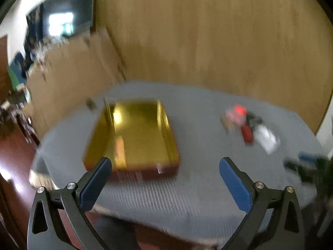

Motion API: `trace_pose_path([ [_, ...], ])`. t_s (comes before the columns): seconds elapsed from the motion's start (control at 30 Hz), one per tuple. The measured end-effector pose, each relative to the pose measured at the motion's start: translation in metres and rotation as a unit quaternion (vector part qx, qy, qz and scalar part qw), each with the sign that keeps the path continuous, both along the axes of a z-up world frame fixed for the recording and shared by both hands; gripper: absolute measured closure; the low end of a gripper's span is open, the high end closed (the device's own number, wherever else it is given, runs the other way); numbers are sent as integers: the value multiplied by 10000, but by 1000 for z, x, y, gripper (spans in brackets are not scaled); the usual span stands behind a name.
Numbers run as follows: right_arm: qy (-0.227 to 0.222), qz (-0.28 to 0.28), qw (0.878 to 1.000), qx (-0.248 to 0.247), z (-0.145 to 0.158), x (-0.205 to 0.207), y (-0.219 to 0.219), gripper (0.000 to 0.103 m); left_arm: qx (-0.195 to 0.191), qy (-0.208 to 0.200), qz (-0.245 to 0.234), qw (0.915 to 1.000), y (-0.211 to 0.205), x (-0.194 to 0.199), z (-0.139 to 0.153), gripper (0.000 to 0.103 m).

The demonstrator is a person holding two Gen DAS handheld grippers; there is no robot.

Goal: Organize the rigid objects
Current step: 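Open the left gripper and withdraw from the tin box, then grasp the dark red block with the right gripper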

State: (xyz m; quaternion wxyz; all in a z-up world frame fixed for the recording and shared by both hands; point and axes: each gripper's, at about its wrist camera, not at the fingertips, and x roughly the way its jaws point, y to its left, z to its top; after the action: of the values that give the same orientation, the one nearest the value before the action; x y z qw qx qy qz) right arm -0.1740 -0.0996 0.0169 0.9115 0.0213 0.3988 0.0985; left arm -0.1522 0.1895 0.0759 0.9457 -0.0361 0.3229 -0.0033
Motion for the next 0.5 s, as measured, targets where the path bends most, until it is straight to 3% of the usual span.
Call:
trace_pose_path([
  [0.1, 175, 258, 9994, 123, -6, 27, 33, 1, -292, 254, -130, 9992, -2, -9, -26, 1],
  [0.27, 209, 127, 9995, -181, -16, 75, 61, 3, -514, 406, -149, 9977, -2, -12, -23, 1],
  [0.3, 252, 11, 9994, -230, -19, 84, 61, 9, -668, 384, -260, 9967, -2, -13, -18, 1],
  [0.37, 549, -426, 9973, -243, -31, 103, 50, 73, -742, 318, -387, 9960, -1, -19, -12, 1],
  [0.47, 871, -776, 9929, -216, -51, 124, 39, 75, -643, 302, -542, 9960, -7, -18, -9, 1],
  [0.5, 794, -790, 9932, -309, -54, 127, 39, 76, -661, 350, -588, 9955, -8, -18, -9, 1],
])
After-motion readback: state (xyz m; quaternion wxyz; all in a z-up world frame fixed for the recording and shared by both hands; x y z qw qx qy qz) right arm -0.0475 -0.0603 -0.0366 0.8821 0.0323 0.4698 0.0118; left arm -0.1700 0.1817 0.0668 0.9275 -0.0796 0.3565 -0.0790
